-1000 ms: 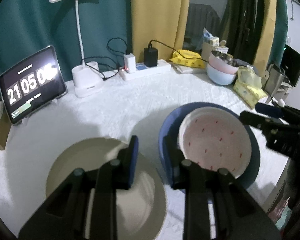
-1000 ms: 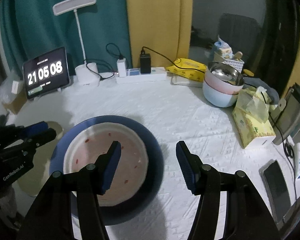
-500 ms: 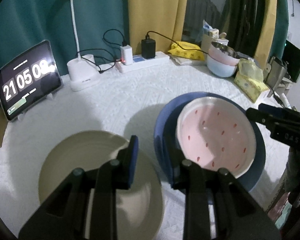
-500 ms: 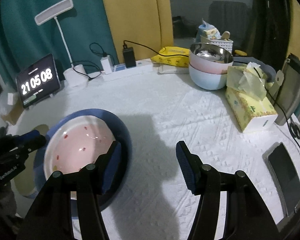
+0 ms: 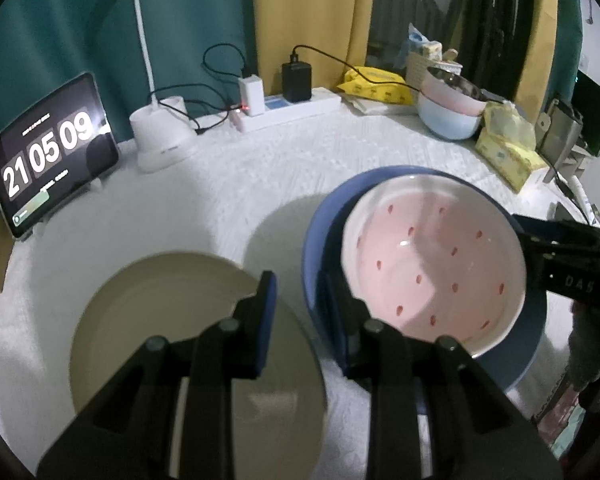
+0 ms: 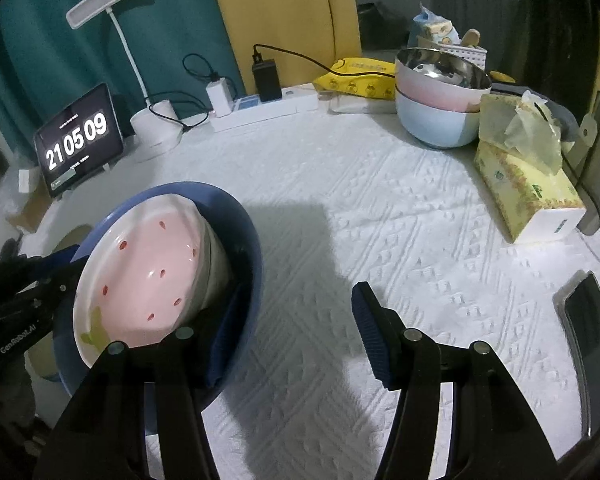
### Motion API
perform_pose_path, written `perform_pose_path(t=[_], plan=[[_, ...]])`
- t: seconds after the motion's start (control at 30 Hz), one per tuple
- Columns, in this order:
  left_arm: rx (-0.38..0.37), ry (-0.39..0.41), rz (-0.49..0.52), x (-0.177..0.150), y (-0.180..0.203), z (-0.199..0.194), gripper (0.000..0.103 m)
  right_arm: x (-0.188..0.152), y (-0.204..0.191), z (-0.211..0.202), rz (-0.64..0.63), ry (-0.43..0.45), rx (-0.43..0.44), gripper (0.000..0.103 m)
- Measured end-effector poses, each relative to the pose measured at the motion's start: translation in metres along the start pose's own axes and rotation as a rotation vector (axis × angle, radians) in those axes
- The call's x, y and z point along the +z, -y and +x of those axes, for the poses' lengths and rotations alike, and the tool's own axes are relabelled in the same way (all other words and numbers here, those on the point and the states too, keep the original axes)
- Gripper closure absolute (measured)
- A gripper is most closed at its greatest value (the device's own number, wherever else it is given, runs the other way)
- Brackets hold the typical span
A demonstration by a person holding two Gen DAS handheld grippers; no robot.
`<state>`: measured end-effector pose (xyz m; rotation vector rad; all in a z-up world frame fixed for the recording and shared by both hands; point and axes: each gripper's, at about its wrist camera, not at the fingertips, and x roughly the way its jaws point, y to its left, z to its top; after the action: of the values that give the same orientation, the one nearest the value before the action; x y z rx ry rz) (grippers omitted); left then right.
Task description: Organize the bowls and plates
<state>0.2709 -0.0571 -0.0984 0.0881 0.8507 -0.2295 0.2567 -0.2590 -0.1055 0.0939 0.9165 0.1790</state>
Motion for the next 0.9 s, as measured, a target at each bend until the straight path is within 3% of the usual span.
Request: perform_pose_path(t=[0.3, 0.47, 0.57, 0.67, 0.77, 0.9], plan=[[0.011, 0.006, -0.021, -0.002, -0.001, 0.001, 0.076, -0.001, -0.001, 0.0, 0.034, 0.02, -0.024, 0.043], [0.003, -0.044, -0.051, 0.002, -0.003, 0.004, 0.078, -0.002, 0.007, 0.005, 0.107, -0.011, 0.041, 0.044], [0.01, -0.058, -0.034, 0.002, 0.002, 0.002, 0.081, -0.001, 0.009, 0.007, 0.136, -0.024, 0.098, 0.059], [-0.025, -0.062, -0.033, 0.0, 0.005, 0.0, 0.092, 0.0, 0.002, 0.005, 0.134, -0.012, 0.115, 0.077], [-0.034, -0.051, -0.033, -0.001, 0.005, -0.001, 0.092, 0.0, -0.008, 0.003, 0.121, 0.008, 0.115, 0.092], [-0.061, -0.028, -0.049, -0.003, 0.002, -0.002, 0.092, -0.001, -0.011, 0.002, 0.13, 0.024, 0.088, 0.092]])
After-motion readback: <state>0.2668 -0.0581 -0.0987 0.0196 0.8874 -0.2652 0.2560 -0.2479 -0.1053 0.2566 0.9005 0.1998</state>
